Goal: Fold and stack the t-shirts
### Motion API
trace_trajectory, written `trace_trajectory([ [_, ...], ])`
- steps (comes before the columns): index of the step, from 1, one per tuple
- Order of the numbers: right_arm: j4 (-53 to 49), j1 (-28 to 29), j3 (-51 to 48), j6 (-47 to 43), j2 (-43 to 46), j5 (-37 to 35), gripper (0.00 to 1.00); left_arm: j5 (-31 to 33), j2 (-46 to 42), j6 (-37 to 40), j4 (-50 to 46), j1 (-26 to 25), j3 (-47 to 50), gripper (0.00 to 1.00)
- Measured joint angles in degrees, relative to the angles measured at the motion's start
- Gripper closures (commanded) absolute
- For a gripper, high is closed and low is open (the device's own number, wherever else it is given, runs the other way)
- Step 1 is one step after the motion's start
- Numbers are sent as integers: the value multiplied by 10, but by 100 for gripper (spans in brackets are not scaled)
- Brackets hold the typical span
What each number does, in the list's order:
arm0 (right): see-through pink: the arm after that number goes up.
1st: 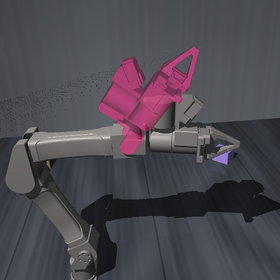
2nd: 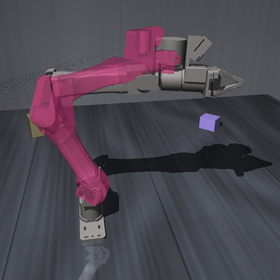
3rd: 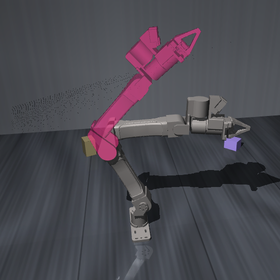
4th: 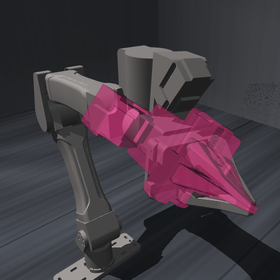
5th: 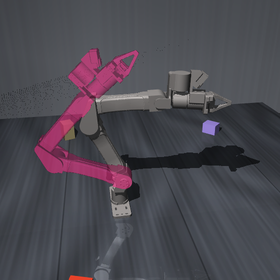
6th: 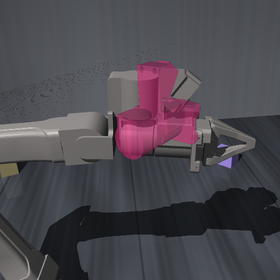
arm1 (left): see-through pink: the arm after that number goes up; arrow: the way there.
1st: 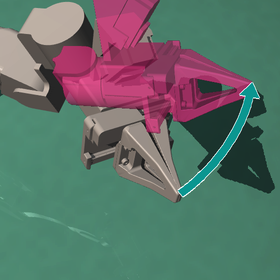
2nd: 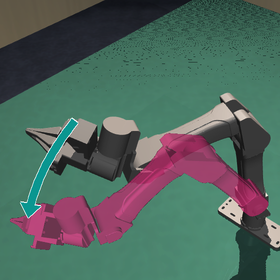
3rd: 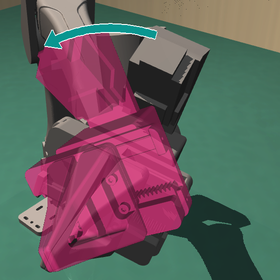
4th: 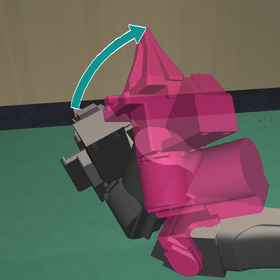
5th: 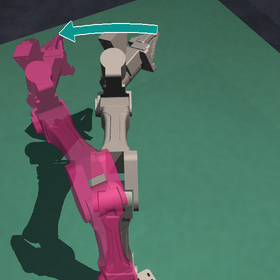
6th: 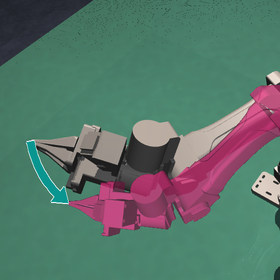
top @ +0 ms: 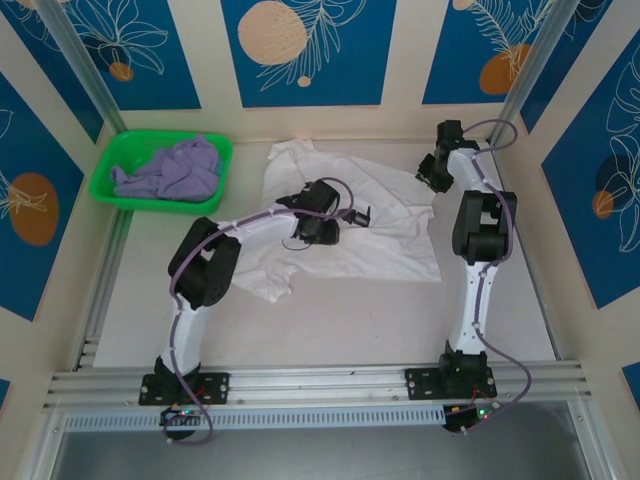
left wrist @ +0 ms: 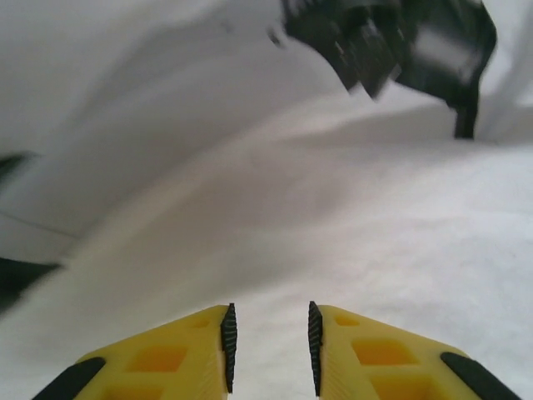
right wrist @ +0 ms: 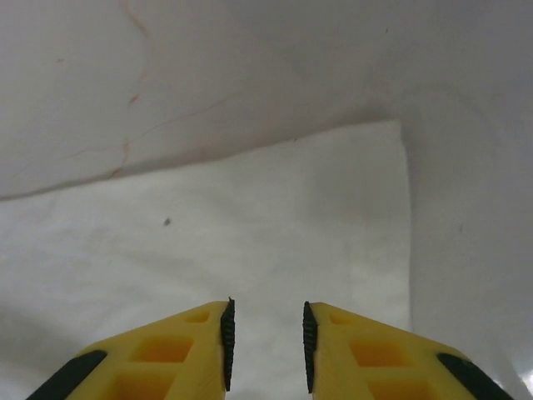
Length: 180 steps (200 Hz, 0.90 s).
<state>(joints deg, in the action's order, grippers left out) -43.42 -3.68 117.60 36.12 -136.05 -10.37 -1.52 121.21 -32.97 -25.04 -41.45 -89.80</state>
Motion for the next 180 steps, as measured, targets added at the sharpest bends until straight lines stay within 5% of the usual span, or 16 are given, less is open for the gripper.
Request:
trace_trajectory([
  [95,-113,-36,247,-1,-161,48,73,-7,-54,-30,72,-40,132,69],
  [180,-115,-105,274,5,-172,63,72,-39,-74,-60,135,-104,182,68],
])
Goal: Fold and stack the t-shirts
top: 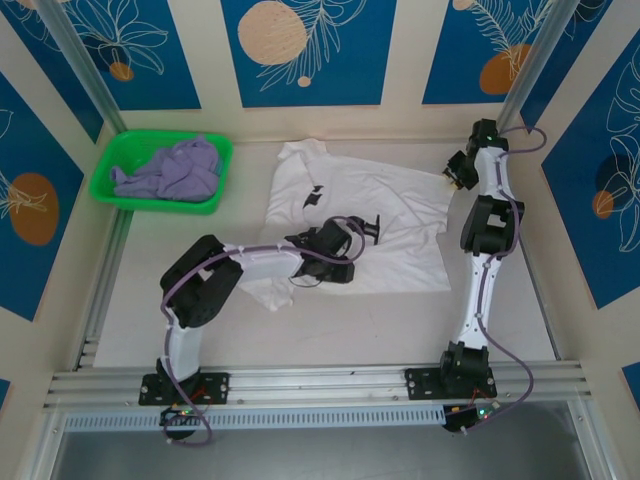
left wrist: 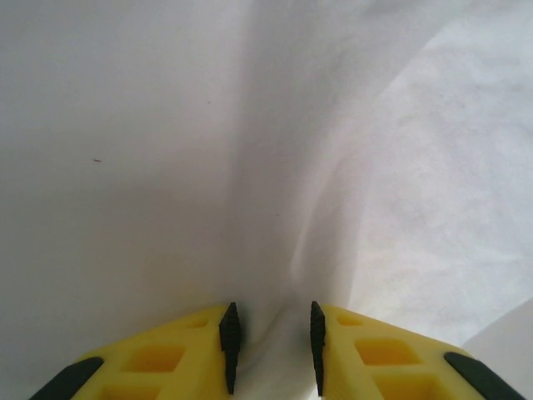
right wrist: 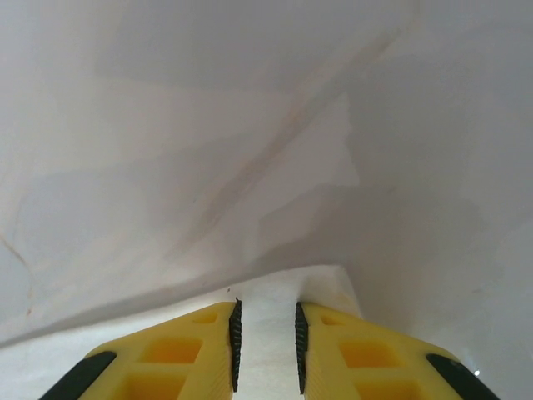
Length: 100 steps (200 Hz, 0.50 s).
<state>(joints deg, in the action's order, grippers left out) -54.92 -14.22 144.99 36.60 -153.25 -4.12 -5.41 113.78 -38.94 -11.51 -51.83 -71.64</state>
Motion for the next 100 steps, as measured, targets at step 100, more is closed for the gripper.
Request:
trace_trajectory([
  [100,49,-19,-1,-24,16,60,72,-30,32,3,-33,-35,-70,31],
])
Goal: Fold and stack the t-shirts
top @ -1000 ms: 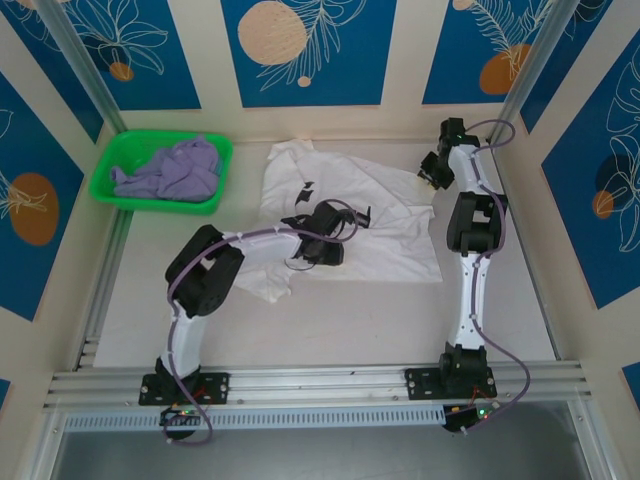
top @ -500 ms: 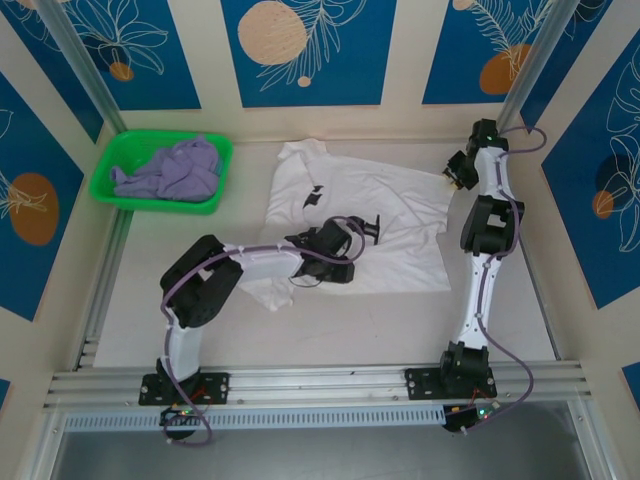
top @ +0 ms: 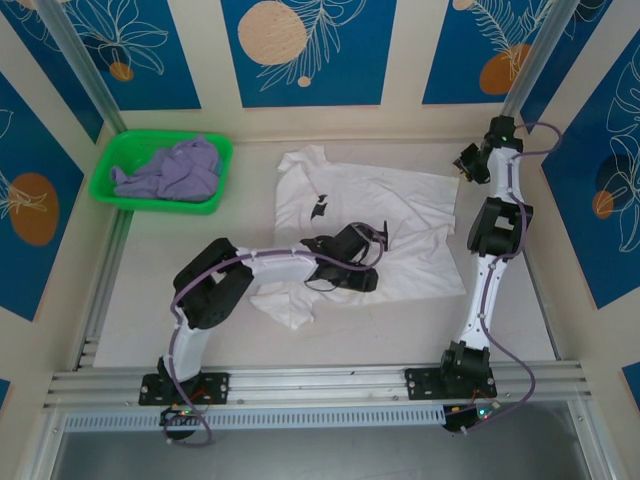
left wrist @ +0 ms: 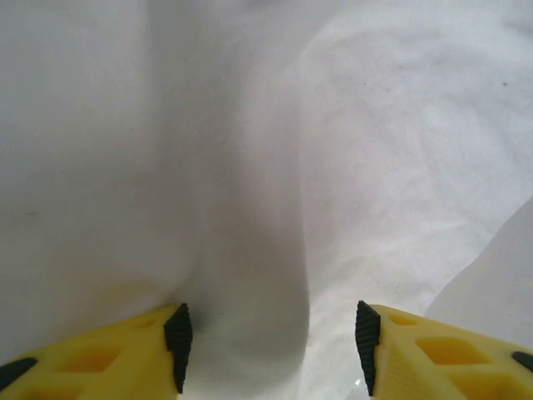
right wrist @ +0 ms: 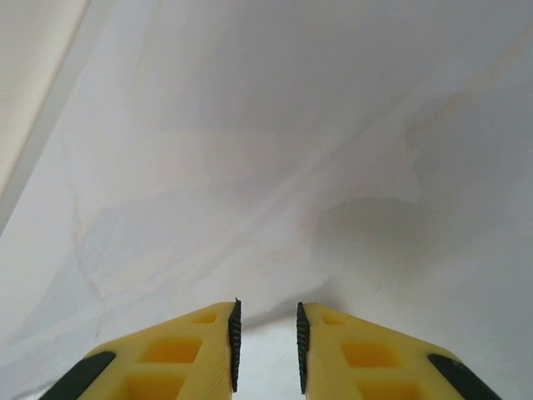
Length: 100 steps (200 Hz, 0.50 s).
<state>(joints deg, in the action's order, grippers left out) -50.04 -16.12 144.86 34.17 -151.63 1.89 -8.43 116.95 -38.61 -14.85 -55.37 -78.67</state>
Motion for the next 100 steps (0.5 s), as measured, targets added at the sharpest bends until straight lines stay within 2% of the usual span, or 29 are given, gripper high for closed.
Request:
trace_trajectory([
  [9,12,10,-59,-2,45,1,71,20,-2,11,-22,3,-13,27],
  [34,60,52,-237,-4,202,-7,70,70,-25,28,-77,22,-40,24],
  [59,102,98,-350,-10,326,-12,70,116,-46,51,-119,77,-83,25],
  [78,116,114,-381,-13,350,-11,71,149,-37,74,-150,118,-136,25],
  [100,120,108,-394,-13,311,-17,73,179,9,104,-182,155,-218,26],
])
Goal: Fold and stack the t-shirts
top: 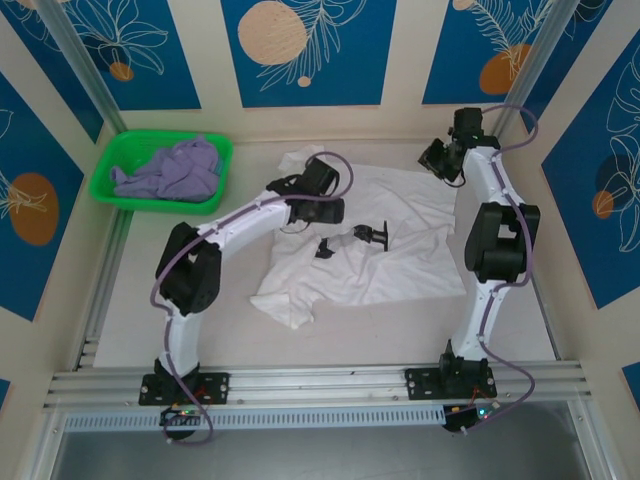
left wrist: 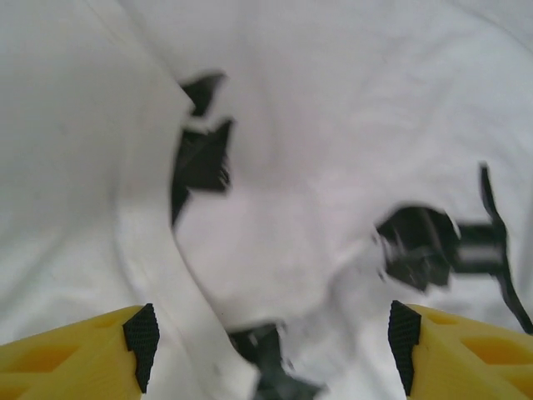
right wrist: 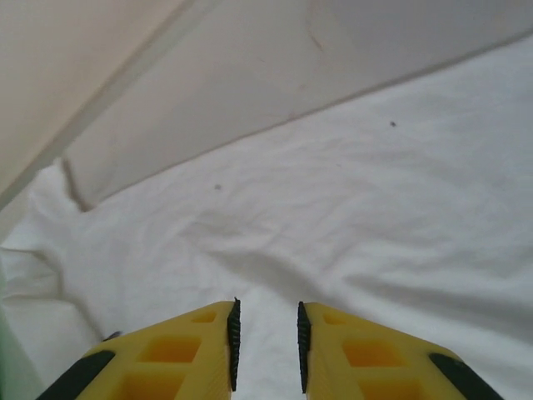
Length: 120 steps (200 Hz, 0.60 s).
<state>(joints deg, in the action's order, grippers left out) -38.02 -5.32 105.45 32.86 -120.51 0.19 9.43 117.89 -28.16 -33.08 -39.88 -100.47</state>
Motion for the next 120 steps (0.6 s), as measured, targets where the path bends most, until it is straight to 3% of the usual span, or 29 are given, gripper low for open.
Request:
trace_trajectory([
  [46,-18,-28,-5,-1,-115,-11,73,14,154,73,-64,40,-157,33],
  [92,-37,-46,54,-2,-127,-6,74,29,290,124,-137,62,-356,35],
  [120,-41,-60,62,1,-146,-4,75,54,318,143,-149,68,-407,39],
])
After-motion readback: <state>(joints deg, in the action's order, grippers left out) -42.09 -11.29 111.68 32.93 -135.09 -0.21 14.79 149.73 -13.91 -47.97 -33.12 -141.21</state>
